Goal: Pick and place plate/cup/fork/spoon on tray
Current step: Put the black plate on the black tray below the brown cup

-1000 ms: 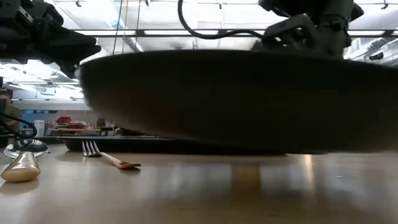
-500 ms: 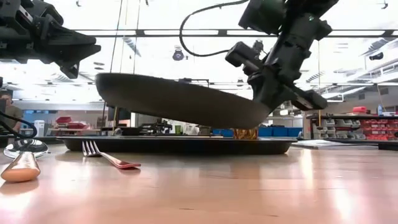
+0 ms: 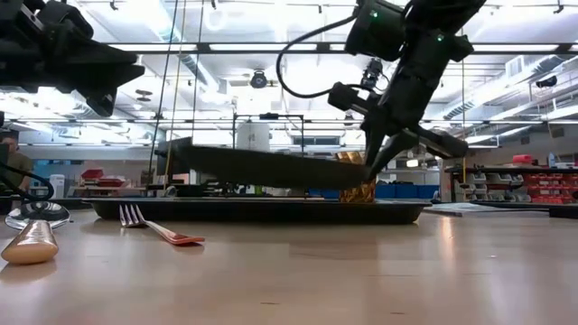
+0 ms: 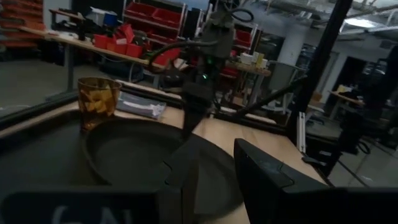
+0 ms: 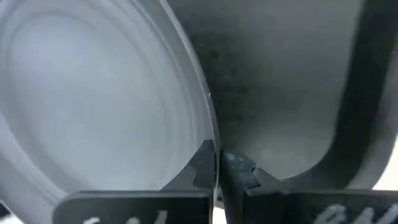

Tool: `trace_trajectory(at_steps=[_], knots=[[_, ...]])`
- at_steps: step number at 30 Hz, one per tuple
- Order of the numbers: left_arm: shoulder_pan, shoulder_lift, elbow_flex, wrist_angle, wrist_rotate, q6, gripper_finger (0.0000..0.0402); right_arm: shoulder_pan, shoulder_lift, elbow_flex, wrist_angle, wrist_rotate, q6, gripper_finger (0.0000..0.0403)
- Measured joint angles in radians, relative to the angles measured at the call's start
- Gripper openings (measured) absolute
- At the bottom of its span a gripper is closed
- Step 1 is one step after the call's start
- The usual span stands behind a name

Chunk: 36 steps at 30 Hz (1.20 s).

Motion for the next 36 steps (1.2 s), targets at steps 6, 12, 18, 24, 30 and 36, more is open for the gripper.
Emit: trace_trajectory(at_steps=[6,12,18,24,30,36], knots=[[-0.001,0.004,0.000,-0.005,0.006,0.001,0.0110,-0.015,0.000,0.000,-0.043,0.044,0.079,0.0011],[-0.001,0.004,0.000,-0.009,0.007,0.003,0.0110,-0.014,0.000,0.000,-0.104,0.047,0.132,0.0011],[-0.001,0.004,0.000,-0.010,0.033,0.002,0.0110,-0.013,0.000,0.000,-0.107,0.084,0.170,0.0011],[-0.001,0.004,0.000,-0.011,0.034,0.005,0.0110,-0.014,0.000,0.000,-0.106,0.087,0.192,0.0021],[-0.001,0.004,0.000,-0.010,0.034,0.046,0.0110,-0.015,0.000,0.000,-0.119,0.090,0.187,0.0063],[-0.001,0.004,0.000,-0.010,0.033,0.058,0.0110,-0.015,-0.017,0.000,-0.172,0.059,0.124,0.0089]])
